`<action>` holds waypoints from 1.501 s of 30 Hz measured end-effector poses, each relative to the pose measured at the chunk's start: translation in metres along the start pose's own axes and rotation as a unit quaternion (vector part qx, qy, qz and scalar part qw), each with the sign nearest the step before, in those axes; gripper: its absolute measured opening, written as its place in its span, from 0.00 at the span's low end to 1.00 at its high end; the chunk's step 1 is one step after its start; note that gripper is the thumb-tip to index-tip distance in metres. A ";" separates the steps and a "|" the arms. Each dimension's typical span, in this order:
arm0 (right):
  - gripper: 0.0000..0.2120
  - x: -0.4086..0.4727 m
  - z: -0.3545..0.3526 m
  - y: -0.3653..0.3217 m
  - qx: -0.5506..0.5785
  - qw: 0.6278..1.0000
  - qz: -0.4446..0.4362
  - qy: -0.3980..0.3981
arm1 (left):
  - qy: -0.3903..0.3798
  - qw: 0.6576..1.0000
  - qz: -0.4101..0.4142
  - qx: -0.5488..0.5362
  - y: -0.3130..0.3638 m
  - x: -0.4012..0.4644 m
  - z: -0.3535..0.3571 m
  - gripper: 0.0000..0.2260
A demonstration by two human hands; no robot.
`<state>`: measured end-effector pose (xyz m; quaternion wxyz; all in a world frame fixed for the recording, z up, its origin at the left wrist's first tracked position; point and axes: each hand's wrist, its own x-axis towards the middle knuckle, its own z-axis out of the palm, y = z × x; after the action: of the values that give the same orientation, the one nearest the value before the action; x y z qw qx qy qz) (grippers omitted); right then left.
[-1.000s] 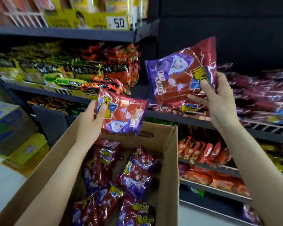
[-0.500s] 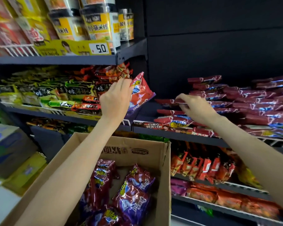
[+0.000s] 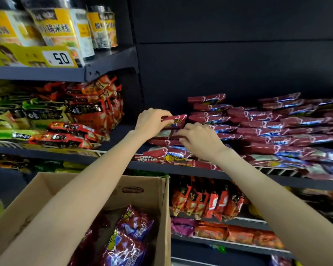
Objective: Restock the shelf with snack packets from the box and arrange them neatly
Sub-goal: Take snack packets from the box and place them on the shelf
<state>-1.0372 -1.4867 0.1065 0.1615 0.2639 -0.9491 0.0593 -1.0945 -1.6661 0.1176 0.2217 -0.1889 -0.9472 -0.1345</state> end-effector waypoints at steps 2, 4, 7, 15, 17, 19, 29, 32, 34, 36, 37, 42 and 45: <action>0.16 -0.001 0.002 0.003 -0.002 1.000 -0.006 0.016 | -0.073 0.996 0.014 -0.039 0.001 0.001 0.008 0.12; 0.16 -0.002 0.004 0.005 0.012 1.000 0.000 0.024 | -0.133 0.990 0.022 -0.045 0.004 0.003 0.011 0.13; 0.16 -0.003 0.006 0.007 0.032 0.999 0.015 0.028 | -0.196 0.976 0.002 -0.095 0.003 0.004 0.012 0.15; 0.11 -0.038 -0.007 -0.041 0.128 0.949 0.039 0.285 | 0.031 0.994 0.088 -0.064 0.007 -0.054 -0.026 0.12; 0.12 -0.046 -0.008 -0.065 0.143 0.937 0.023 0.319 | 0.113 0.985 0.124 -0.031 0.006 -0.082 -0.036 0.11; 0.11 -0.052 -0.005 -0.088 0.157 0.929 0.001 0.335 | 0.172 0.974 0.148 -0.008 0.001 -0.112 -0.043 0.09; 0.10 -0.066 0.093 -0.207 0.113 0.979 -0.080 -0.149 | -0.024 0.995 -0.095 0.034 -0.102 -0.324 -0.038 0.04; 0.11 -0.056 0.144 -0.231 0.108 0.965 -0.108 -0.215 | -0.159 0.967 -0.200 0.010 -0.149 -0.377 -0.021 0.09; 0.13 -0.050 0.177 -0.240 0.086 0.958 -0.118 -0.248 | -0.203 0.952 -0.227 0.026 -0.174 -0.399 -0.009 0.13; 0.14 -0.047 0.208 -0.245 0.067 0.952 -0.103 -0.281 | -0.238 0.938 -0.251 0.020 -0.194 -0.412 0.004 0.18; 0.15 -0.047 0.223 -0.247 0.063 0.948 -0.089 -0.298 | -0.253 0.930 -0.267 0.012 -0.202 -0.418 0.012 0.20; 0.27 -0.057 0.285 -0.254 0.074 0.931 -0.001 -0.357 | -0.288 0.889 -0.355 -0.003 -0.228 -0.432 0.048 0.32; 0.34 -0.061 0.305 -0.255 0.053 0.922 0.003 -0.384 | -0.294 0.882 -0.366 -0.039 -0.238 -0.435 0.064 0.40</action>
<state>-0.9389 -1.7348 -0.1941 -0.2299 0.2714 -0.9346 0.0042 -0.8561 -1.9868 -0.1835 -0.1401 0.1319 -0.9644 -0.1814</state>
